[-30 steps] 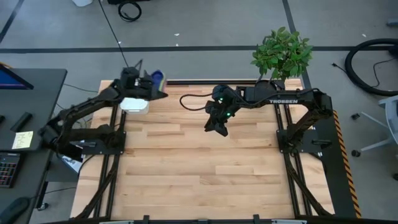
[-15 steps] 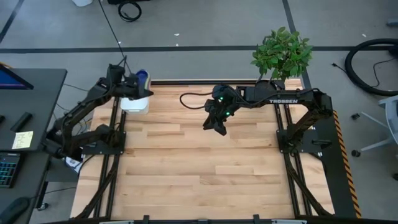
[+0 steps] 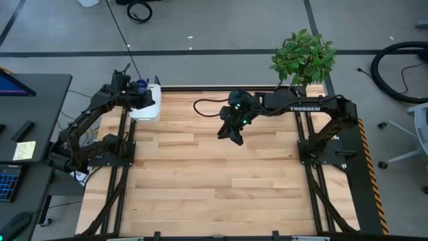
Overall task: Nest measuring cups in basket
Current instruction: Put the nested measuring cups into the white bin
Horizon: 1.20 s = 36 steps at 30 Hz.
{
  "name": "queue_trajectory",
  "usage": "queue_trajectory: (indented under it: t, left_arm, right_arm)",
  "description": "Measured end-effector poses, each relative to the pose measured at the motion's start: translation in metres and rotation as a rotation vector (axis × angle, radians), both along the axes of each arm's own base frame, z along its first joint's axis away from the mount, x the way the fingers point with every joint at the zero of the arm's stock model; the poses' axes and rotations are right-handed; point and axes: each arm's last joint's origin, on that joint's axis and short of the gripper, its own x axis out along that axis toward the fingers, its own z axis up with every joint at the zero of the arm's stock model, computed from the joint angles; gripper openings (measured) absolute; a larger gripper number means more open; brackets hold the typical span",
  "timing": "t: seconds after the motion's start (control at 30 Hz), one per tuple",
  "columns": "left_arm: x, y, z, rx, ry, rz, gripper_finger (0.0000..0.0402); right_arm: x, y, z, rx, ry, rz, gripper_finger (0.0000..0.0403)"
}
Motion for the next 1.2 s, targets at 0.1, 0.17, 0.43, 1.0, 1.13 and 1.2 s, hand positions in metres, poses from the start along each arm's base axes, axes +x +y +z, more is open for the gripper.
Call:
queue_trajectory:
  t: [0.1,0.17,0.43,1.0,1.13,1.2]
  left_arm:
    - [0.001,0.001,-0.003,-0.001,0.032,-0.009,0.0047]
    - [0.002,0.004,-0.007,-0.023,0.048,-0.005,0.0047]
    - [0.01,0.022,-0.034,-0.151,0.058,-0.067,0.0047]
    - [0.013,0.04,-0.052,-0.184,0.046,-0.055,0.0047]
    - [0.012,0.042,-0.051,-0.196,0.027,-0.017,0.0047]
    - [0.012,0.042,-0.051,-0.22,0.016,0.013,0.0047]
  right_arm:
    - [-0.001,-0.004,0.0,0.0,0.0,-0.013,0.0096]
    - [-0.001,-0.007,0.0,0.0,0.0,-0.021,0.0096]
    - [-0.002,-0.01,0.0,0.003,-0.002,-0.023,0.0096]
    - [-0.003,-0.016,0.0,0.004,-0.001,-0.041,0.0096]
    - [-0.003,-0.018,0.0,0.006,-0.002,-0.043,0.0096]
    - [-0.003,-0.018,0.0,0.006,-0.002,-0.042,0.0096]
